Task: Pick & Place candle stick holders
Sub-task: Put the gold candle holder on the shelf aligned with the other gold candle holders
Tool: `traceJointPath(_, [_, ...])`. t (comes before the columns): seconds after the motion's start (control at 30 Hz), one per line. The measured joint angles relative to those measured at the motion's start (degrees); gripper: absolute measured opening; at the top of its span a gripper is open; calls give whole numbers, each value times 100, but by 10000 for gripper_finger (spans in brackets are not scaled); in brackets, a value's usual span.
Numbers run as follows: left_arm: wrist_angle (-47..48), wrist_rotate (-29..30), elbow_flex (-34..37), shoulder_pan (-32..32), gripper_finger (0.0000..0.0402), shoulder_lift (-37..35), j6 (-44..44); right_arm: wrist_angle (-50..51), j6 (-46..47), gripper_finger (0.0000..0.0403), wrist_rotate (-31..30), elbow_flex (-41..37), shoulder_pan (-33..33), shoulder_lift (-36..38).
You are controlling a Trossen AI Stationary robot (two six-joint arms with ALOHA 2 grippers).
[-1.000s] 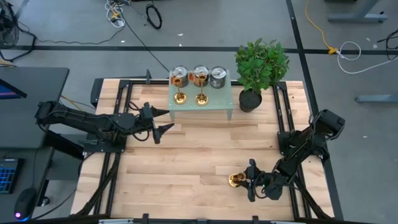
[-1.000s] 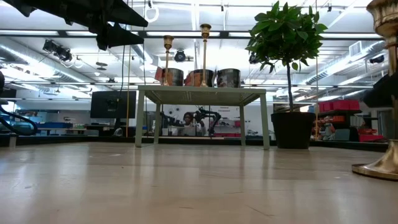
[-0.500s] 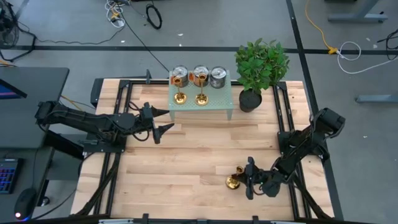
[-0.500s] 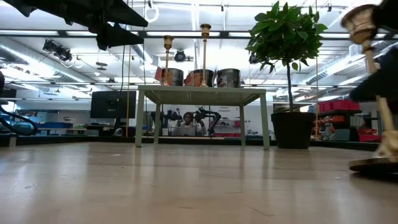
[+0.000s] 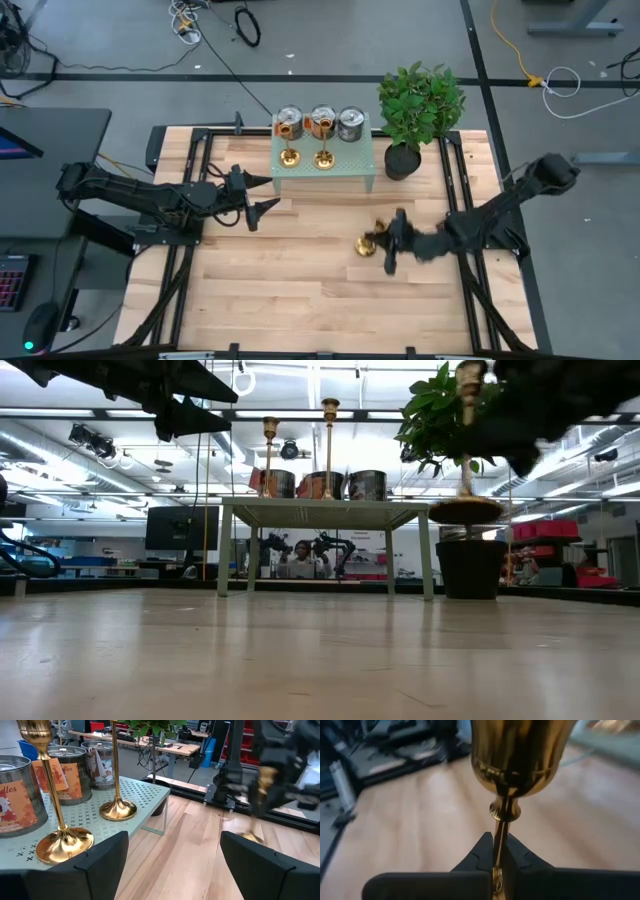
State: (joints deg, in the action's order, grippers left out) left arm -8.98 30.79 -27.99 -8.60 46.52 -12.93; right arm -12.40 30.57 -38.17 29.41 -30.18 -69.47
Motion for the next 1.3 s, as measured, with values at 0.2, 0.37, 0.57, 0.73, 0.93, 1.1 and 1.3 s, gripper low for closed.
traceJointPath(0.2, [1,0,0,2,327,0,0,-15,-788,6,621,2,1263,667])
traceJointPath(0.37, [0,-1,0,1,327,1,4,-170,-1200,6,1283,121,2241,840])
traceJointPath(0.57, [1,0,0,1,327,1,7,367,-1532,6,1837,769,2976,798])
traceJointPath(0.73, [1,-1,0,0,327,0,9,981,-1660,6,1858,1351,3400,764])
traceJointPath(0.93, [0,0,0,0,327,-2,11,1065,-1758,6,2066,1570,3881,403])
traceJointPath(1.1, [-2,0,0,0,327,-2,9,1090,-1800,6,2269,1788,4248,-30])
traceJointPath(1.3, [1,-2,0,0,327,1,11,1394,-2011,6,2321,2212,4562,-464])
